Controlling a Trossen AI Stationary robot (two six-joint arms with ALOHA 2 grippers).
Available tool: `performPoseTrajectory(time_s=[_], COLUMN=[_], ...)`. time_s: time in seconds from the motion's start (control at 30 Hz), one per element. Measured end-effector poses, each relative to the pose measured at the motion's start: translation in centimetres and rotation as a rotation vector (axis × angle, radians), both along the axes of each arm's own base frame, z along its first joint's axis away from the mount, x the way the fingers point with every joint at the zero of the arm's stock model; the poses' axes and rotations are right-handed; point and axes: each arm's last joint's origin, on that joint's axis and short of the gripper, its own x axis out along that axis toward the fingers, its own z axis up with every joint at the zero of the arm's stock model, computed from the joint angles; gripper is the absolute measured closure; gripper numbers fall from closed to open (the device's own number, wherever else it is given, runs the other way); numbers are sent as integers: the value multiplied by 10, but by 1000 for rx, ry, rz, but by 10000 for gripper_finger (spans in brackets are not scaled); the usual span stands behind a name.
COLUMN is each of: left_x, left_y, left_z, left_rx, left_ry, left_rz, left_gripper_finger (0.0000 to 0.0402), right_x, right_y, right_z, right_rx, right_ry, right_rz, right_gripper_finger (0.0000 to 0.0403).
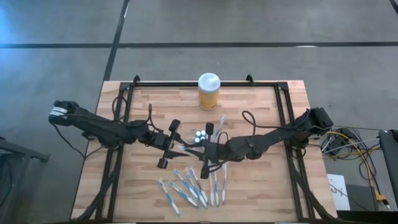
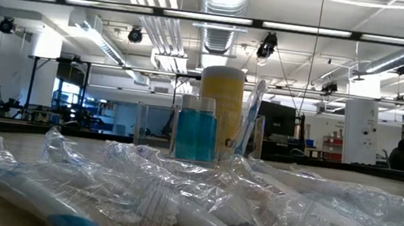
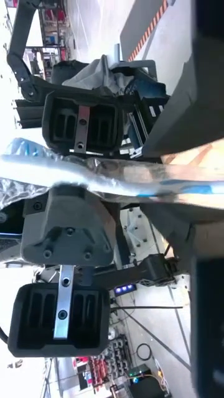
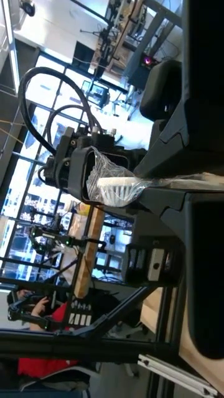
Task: Pick & Place toothbrushing station
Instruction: Put the blue toothbrush into the transparent organizer
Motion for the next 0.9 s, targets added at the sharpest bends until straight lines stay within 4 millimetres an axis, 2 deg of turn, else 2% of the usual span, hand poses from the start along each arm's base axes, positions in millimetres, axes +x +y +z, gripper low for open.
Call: performPoseTrajectory(time_s=[0.17,0.23,0.43,0.73,0.9], left_x=[-2,-3,-7,-28,-45], left_y=[0,0,1,3,6], left_z=[1,2,1,10,20], left_rx=[3,6,18,-12,-46], left_ry=[-7,-6,42,94,78], left_rz=[-25,-38,-41,-94,-97], left_gripper_finger=[360,381,379,380,380], right_x=[0,0,-2,-20,-36], right_y=[1,1,3,10,9], right_z=[-1,-1,-5,12,17], right_rx=[-1,-5,6,57,72], right_ry=[4,7,63,65,157], right_rz=[15,17,40,30,0], right_gripper_finger=[388,388,377,288,262])
